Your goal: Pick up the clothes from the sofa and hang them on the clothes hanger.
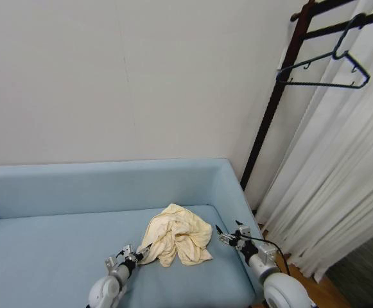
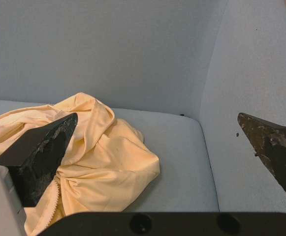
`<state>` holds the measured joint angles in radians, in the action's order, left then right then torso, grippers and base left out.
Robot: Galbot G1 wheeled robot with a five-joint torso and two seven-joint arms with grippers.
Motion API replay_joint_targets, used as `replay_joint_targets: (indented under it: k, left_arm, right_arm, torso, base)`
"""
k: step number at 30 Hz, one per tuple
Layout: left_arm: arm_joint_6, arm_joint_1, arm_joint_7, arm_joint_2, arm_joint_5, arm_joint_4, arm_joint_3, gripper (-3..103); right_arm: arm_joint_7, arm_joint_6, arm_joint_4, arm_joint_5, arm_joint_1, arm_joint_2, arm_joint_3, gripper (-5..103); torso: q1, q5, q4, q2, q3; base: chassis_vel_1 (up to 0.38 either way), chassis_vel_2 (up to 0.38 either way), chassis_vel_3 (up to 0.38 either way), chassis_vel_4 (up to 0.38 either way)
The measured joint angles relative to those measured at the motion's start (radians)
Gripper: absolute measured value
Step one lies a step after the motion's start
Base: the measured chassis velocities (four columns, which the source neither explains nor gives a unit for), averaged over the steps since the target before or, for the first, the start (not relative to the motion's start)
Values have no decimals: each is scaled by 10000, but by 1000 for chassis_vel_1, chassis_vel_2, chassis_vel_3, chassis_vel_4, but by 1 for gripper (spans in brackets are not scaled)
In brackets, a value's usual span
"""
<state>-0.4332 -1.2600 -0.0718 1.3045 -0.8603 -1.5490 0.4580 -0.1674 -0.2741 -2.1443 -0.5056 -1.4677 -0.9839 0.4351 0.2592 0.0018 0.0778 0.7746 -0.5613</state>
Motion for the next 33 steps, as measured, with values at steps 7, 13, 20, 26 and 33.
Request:
replay_joint_targets:
  k: [7, 13, 20, 26, 33]
  left_arm:
    - [31, 53, 138, -5, 28, -302, -142, 54]
    - [28, -112, 349, -162, 6, -886, -163, 34]
    - [194, -548, 547, -506, 133, -1800, 91, 12]
    - [306, -1262, 711, -1276, 284, -3355, 667, 1]
    - [302, -1463, 1085, -2279, 111, -4389, 1044, 1]
  right_arm:
    - [-1, 14, 46, 108, 7, 1, 17, 100]
    - [2, 16, 102, 163, 112, -119, -66, 100]
    - [64, 17, 319, 190, 310, -219, -244, 100]
    - [584, -3, 1395, -292, 1205, -424, -1161, 100]
    - [418, -302, 3021, -1554, 3226, -986, -3127, 100]
  torso:
    - [1, -15, 8, -1, -3]
    - [3, -9, 11, -1, -2]
    - [3, -8, 2, -1, -2]
    - [3, -5, 2, -1, -1]
    - [3, -9, -5, -1, -2]
  base:
    - [0, 0, 0, 0]
    - [0, 0, 0, 0]
    - [0, 0, 0, 0]
    - [0, 0, 0, 0]
    - [0, 0, 0, 0]
